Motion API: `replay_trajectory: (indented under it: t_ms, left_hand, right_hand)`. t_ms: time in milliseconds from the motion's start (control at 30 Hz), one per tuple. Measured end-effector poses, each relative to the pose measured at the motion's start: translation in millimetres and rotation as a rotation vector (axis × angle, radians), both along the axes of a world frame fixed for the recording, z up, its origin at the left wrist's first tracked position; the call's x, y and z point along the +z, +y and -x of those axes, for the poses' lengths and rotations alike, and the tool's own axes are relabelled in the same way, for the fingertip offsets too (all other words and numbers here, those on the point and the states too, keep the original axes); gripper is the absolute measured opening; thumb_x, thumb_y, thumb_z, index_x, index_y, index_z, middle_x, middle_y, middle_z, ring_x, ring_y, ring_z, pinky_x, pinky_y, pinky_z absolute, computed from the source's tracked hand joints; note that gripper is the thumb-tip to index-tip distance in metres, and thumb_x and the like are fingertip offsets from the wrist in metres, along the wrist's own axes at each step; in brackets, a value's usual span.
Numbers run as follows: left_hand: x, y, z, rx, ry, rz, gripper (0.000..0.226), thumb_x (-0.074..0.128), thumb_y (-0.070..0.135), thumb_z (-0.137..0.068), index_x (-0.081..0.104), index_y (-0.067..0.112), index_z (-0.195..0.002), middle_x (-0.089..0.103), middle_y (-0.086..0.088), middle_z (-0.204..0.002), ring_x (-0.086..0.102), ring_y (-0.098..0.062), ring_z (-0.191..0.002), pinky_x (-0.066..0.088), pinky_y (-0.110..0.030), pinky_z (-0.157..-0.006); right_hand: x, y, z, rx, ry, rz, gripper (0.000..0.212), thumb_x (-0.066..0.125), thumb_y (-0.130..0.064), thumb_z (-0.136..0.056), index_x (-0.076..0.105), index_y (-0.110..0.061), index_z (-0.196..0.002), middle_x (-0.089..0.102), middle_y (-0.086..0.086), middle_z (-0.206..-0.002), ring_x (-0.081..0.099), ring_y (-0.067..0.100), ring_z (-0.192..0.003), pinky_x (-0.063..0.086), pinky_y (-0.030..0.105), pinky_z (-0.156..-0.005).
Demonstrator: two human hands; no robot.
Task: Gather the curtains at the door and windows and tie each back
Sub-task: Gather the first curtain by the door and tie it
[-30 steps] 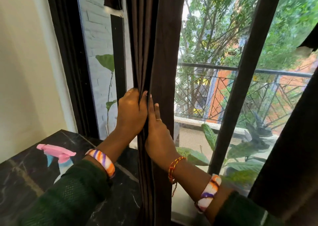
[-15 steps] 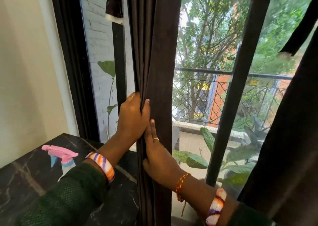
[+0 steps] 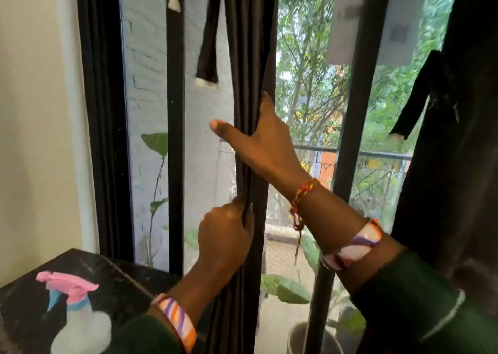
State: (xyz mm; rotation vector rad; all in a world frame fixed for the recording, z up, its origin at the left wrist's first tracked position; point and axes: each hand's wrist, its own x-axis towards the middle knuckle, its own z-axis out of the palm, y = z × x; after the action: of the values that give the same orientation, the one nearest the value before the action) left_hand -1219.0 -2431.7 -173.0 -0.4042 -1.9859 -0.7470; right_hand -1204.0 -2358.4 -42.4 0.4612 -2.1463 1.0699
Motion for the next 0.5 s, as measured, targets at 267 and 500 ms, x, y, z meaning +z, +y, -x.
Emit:
replay_trajectory:
  t_ms: [267,500]
  left_hand:
    - [54.2,-19.8,13.0,-0.223,-0.279,0.323,0.064,0.041,0.077,-0.072,0.065,0.02,-0.086,0.067,0.004,-0.072,0.065,-0.01,-0.064,0.053,-0.031,-0.063]
    - [199.3,-38.0,11.7,-0.509,-0.126,-0.074,0.054,0.064,0.041,-0.079,0.05,0.02,-0.126,0.059,0.01,-0.101,0.061,-0.002,-0.086,0.057,-0.019,-0.064]
  right_hand:
    - [20.5,18.3,20.8,-0.176,0.092,-0.231,0.047,0.046,0.005,-0.081,0.04,0.002,-0.127,0.062,0.023,-0.099,0.06,0.039,-0.091,0.051,0.042,-0.075]
    - [23.2,31.1,23.3,-0.079,0.092,-0.276,0.054,0.046,0.003,-0.084,0.038,-0.004,-0.137,0.062,0.022,-0.11,0.06,0.035,-0.097,0.04,0.023,-0.067]
